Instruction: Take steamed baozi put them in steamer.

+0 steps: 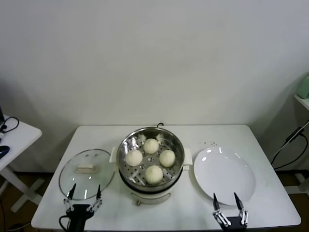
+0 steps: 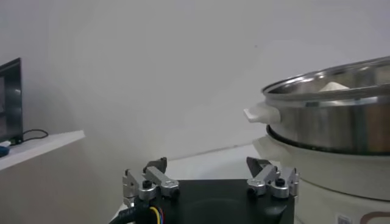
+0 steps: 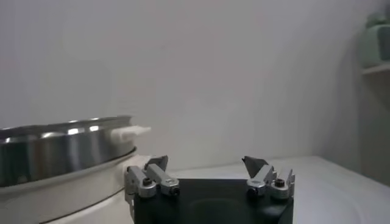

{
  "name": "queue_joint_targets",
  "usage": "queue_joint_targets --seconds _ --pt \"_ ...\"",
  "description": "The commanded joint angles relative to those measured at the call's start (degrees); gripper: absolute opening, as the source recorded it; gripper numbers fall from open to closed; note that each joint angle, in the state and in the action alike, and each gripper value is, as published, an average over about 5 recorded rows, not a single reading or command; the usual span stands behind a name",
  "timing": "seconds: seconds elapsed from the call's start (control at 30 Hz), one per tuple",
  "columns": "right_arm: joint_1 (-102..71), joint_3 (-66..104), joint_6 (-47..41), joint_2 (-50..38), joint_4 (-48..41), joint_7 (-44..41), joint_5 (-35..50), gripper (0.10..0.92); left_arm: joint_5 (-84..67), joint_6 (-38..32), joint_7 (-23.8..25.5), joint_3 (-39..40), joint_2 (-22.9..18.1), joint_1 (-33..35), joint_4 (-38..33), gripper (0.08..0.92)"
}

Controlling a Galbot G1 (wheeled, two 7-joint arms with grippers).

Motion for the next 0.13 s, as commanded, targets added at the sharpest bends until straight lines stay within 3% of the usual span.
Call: queue_joint_targets --seconds 0.03,0.13 --pt "-4.5 -2.9 4.4 2.3 -1.5 0.6 -2.6 0.823 0.0 0.0 0.0 0.1 0.0 0.3 -0.3 0.823" --pt "-4.4 -2.9 4.4 2.4 -1.4 0.7 -2.7 0.823 0.0 0.0 0.0 0.1 0.0 0.3 -0.3 0.823"
